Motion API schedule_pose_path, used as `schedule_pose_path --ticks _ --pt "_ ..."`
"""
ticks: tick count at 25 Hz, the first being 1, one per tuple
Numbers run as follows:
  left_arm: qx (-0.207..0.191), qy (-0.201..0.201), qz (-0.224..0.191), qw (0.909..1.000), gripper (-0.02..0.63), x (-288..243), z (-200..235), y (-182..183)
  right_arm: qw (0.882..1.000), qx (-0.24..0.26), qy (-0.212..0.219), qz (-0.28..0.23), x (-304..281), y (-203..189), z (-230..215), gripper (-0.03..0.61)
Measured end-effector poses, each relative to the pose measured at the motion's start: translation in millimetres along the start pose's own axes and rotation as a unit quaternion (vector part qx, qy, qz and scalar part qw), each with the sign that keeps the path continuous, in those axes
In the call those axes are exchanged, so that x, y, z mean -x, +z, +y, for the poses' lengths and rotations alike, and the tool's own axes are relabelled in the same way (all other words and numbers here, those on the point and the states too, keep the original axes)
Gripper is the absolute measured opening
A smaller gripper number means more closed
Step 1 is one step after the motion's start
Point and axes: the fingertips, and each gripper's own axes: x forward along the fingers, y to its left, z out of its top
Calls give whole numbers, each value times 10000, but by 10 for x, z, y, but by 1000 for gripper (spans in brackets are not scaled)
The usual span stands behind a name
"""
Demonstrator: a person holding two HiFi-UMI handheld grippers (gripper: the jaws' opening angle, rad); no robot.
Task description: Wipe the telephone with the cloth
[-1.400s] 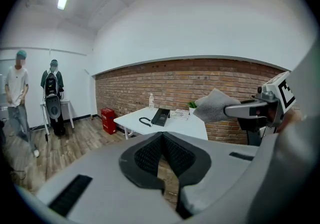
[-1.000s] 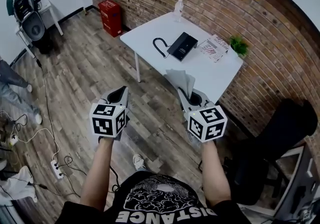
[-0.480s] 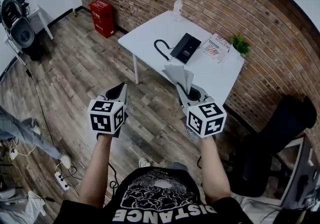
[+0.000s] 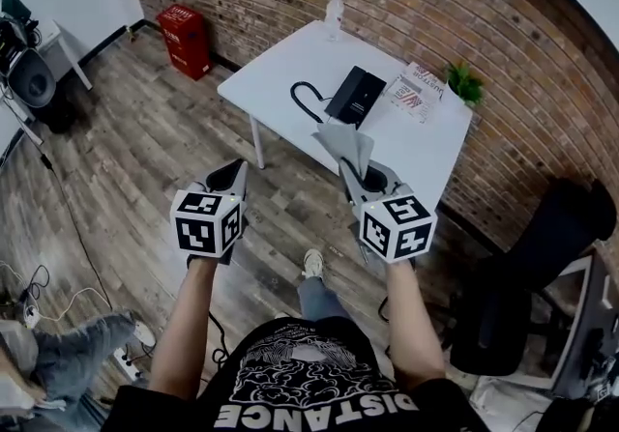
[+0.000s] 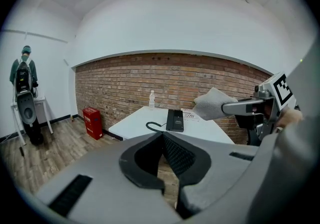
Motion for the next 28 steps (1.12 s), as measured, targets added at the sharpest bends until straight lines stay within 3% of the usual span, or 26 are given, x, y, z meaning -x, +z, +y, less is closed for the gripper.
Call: schedule_pose_path --ticks 28 --pt "-353 -328 510 9975 6 -2692 252 859 9991 -291 -269 129 -1853 367 -2343 12"
